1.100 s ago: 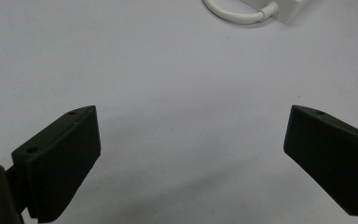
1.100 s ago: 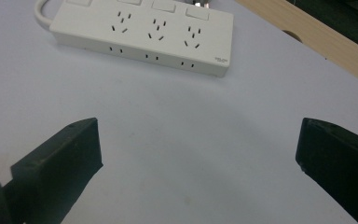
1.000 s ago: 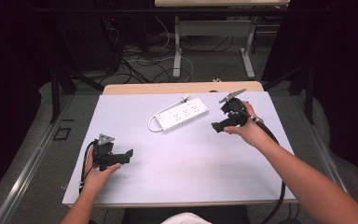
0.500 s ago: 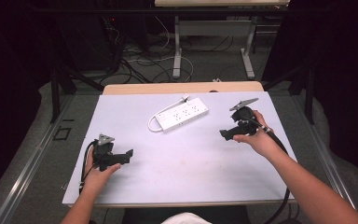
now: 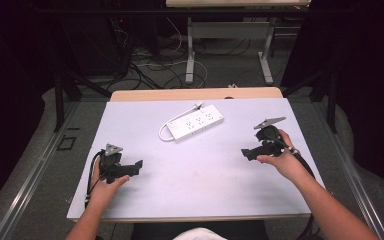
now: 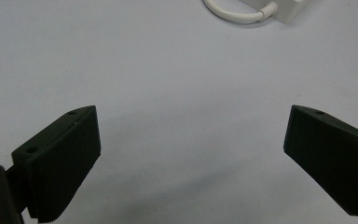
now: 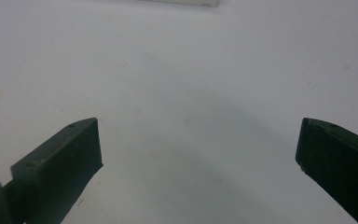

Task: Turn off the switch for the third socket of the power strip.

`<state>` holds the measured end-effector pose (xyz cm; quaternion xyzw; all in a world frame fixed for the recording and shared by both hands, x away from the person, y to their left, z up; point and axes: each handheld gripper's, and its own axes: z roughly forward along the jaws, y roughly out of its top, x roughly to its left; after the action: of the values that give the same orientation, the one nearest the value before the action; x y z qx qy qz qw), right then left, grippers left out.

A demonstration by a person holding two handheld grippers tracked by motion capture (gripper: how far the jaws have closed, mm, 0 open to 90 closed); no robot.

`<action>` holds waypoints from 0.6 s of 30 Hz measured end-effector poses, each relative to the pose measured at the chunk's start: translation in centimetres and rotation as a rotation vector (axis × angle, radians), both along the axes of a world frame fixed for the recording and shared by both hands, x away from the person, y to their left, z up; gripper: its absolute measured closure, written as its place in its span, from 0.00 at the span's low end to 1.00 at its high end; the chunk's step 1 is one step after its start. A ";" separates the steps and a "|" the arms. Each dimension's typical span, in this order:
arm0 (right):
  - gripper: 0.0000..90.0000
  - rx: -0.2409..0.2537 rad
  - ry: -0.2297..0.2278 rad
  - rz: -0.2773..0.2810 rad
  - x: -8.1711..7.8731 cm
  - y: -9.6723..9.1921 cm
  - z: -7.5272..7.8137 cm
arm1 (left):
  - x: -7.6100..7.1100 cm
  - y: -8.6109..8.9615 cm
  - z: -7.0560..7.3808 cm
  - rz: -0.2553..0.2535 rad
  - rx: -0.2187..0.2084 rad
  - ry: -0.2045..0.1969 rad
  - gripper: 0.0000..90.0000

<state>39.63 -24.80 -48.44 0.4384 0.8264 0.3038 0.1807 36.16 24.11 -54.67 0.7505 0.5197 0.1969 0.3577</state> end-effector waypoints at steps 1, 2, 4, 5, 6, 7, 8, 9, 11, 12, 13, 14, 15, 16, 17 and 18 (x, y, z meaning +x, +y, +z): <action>0.00 -0.008 0.002 -0.005 -0.1 -0.2 -0.2 | 0.0 0.0 0.0 0.001 -0.002 0.000 0.04; 0.00 -0.007 0.000 -0.013 -0.3 -0.3 -0.4 | 0.0 0.0 0.0 0.001 -0.002 -0.001 0.04; 0.00 -0.014 -0.005 -0.017 -0.5 -0.6 -0.9 | 0.0 0.0 0.0 -0.001 -0.001 -0.001 0.04; 0.00 -0.009 -0.001 -0.028 -0.6 -0.7 -1.2 | 0.0 0.0 0.0 0.000 -0.001 -0.002 0.04; 0.01 -0.012 -0.004 -0.031 -0.7 -0.8 -1.4 | 0.0 0.0 0.0 0.000 -0.001 -0.002 0.04; 0.01 -0.012 0.000 -0.033 -0.8 -1.0 -1.7 | 0.0 0.0 0.0 0.000 0.000 -0.002 0.04; 0.01 0.001 0.014 -0.044 -1.0 -1.1 -2.0 | 0.0 0.0 0.0 0.000 -0.001 -0.002 0.04; 0.01 -0.002 0.010 -0.041 -1.0 -1.3 -2.3 | 0.0 0.0 0.0 0.000 0.000 -0.001 0.04; 0.01 -0.012 0.009 -0.053 -1.3 -1.6 -2.8 | 0.0 0.0 0.0 0.001 0.000 0.000 0.04; 0.01 -0.020 0.004 -0.052 -1.3 -1.7 -3.1 | 0.0 0.0 0.0 0.001 -0.002 -0.002 0.04; 0.01 -0.016 0.010 -0.059 -1.5 -1.9 -3.3 | 0.0 0.0 0.0 0.001 -0.001 -0.002 0.04; 0.01 -0.017 0.010 -0.067 -1.6 -2.0 -3.5 | 0.0 0.0 0.0 0.001 -0.002 -0.002 0.04; 0.01 -0.020 0.001 -0.070 -1.7 -2.2 -3.7 | 0.0 0.0 0.0 0.002 -0.002 -0.002 0.04; 0.01 -0.022 -0.005 -0.072 -1.8 -2.3 -3.9 | 0.0 0.0 0.0 0.002 -0.003 -0.002 0.04; 0.01 -0.020 -0.003 -0.081 -1.9 -2.4 -4.1 | 0.0 0.0 0.0 0.001 -0.002 -0.001 0.04; 0.01 -0.023 -0.011 -0.077 -1.9 -2.6 -4.3 | 0.0 0.0 0.0 0.001 -0.002 -0.001 0.04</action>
<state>37.70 -27.37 -52.78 0.4658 0.8115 0.2894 0.2018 36.12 24.12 -54.67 0.7496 0.5202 0.1968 0.3588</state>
